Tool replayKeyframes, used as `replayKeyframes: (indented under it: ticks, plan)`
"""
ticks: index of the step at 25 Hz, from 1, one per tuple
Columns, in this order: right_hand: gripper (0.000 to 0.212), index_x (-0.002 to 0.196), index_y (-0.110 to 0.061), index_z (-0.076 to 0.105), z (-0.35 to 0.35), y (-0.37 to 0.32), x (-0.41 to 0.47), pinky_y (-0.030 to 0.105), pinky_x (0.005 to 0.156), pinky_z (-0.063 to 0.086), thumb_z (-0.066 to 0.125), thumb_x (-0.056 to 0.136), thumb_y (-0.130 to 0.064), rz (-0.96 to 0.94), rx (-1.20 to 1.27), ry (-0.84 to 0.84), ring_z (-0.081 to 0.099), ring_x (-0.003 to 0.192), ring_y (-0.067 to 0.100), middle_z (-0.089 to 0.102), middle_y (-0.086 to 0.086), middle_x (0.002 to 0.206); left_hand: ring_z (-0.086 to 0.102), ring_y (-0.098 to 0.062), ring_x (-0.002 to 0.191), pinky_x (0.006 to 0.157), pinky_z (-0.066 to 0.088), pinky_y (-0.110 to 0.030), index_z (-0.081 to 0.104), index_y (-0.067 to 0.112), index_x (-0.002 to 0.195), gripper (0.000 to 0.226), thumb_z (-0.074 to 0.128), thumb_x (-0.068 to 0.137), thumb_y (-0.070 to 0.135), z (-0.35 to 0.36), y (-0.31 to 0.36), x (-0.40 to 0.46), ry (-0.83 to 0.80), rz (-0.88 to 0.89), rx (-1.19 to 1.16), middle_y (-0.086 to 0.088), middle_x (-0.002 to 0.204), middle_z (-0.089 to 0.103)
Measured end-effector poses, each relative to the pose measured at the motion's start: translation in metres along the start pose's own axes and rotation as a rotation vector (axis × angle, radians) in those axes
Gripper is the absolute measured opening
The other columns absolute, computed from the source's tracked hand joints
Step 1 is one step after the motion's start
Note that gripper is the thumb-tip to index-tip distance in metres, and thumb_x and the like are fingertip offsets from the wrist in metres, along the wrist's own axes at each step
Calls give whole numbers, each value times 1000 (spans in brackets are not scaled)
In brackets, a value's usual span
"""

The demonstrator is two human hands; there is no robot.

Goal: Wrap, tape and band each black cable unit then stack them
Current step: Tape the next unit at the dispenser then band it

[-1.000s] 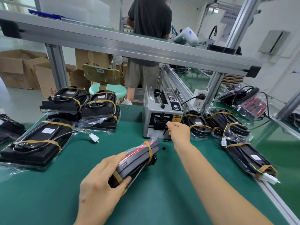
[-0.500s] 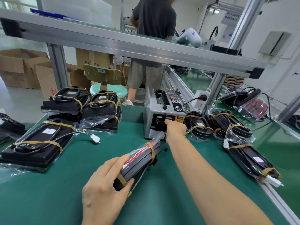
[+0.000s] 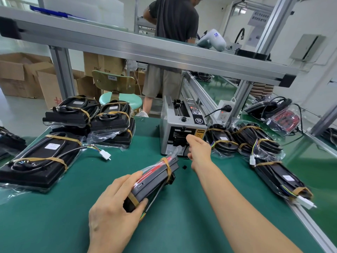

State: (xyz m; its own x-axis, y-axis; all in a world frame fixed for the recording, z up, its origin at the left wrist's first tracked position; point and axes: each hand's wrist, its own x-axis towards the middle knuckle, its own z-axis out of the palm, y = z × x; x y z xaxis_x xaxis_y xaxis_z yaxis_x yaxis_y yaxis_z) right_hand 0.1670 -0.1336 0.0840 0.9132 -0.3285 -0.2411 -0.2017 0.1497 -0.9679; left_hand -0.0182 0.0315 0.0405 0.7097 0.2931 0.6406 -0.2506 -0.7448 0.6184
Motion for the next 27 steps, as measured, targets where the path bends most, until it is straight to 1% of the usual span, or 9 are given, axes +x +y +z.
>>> replayKeyframes:
  ticks: [2,5,8,12,15,20,22,24,27]
  plan:
    - [14,98,-15,71,7,0,1,18,52,33,66,86,-10,-27,36,23,36,55,8,55,-1,74,57,-2,88,74,45,-21,57,42,116,66,73,54,27,-1,0,0,-3,-10,-2,21,106,61]
    - [8,84,-17,68,17,-2,0,19,56,33,70,83,-10,-12,71,57,38,57,8,60,4,86,56,-2,88,74,45,-21,57,42,117,66,73,55,28,-1,0,1,-9,-14,-4,22,106,61]
    - [11,76,-19,68,17,1,3,20,54,33,72,82,-10,-9,75,77,39,56,8,61,0,77,57,-2,88,73,46,-22,55,43,118,68,72,54,28,-2,0,1,-20,-12,10,23,107,59]
    - [7,91,-11,71,12,-4,1,17,45,30,67,86,-8,1,88,29,33,52,8,49,-5,62,57,-2,89,72,49,-23,54,43,118,69,72,53,28,-2,2,2,-20,-42,5,23,106,60]
    - [7,85,-17,69,0,-13,-17,18,46,30,66,88,-11,-14,66,-123,30,51,10,42,-3,59,56,1,89,74,44,-17,58,43,115,65,73,55,26,-4,2,4,-37,-65,-2,23,105,62]
    - [11,76,-25,74,-18,-14,-86,9,62,40,71,82,-15,-632,-77,-486,47,62,5,58,-2,71,58,3,86,75,43,-14,64,43,111,70,88,53,13,-10,4,19,-170,-80,-9,27,101,61]
    - [8,77,-29,72,-26,-8,-98,8,63,39,69,81,-23,-811,-196,-449,50,63,1,61,-10,72,57,4,88,76,42,-12,61,47,111,71,87,54,13,-12,4,21,-199,-91,-41,27,101,61]
    - [13,75,-33,73,-30,-9,-89,5,66,41,67,84,-25,-704,-237,-295,57,70,-3,68,-15,77,57,6,90,79,41,-10,55,50,114,77,87,55,12,-12,0,18,-206,-119,-79,28,104,60]
    - [15,88,-27,72,-21,-14,-51,12,77,43,63,91,-16,-337,-144,-120,59,84,0,70,-12,88,56,8,92,79,39,-5,52,54,113,80,88,55,13,-12,-5,14,-217,-133,-83,29,105,59]
